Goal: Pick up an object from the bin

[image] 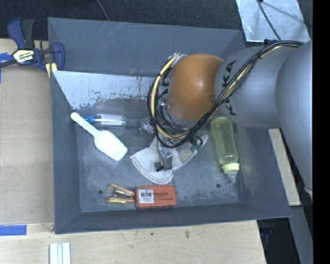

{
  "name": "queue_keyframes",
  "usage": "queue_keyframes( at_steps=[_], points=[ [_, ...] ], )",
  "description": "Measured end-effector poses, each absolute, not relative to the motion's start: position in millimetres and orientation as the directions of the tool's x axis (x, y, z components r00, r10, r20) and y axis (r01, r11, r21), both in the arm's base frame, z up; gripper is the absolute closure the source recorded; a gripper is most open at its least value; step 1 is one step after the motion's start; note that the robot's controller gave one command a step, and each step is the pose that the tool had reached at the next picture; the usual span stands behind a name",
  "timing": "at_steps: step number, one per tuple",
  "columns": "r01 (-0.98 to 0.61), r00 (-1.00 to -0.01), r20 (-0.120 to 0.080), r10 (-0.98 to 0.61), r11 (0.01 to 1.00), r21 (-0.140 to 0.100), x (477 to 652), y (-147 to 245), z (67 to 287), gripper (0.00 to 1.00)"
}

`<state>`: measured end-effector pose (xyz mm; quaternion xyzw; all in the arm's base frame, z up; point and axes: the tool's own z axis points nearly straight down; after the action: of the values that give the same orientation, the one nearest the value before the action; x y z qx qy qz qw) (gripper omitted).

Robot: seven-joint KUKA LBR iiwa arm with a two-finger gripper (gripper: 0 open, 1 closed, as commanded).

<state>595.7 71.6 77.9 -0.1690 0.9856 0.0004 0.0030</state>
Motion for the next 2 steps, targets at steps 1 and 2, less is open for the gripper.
queue_keyframes(
  at_steps=[1, 2],
  points=[
    [-0.525, -0.851, -0.006, -0.525, 0.851, -0.001, 601.0, 68.3, 70.5, 0.00],
    [-0.332, -0.943, -0.009, -0.332, 0.943, 0.000, 596.8, 71.5, 78.7, 1.00]
  ],
)
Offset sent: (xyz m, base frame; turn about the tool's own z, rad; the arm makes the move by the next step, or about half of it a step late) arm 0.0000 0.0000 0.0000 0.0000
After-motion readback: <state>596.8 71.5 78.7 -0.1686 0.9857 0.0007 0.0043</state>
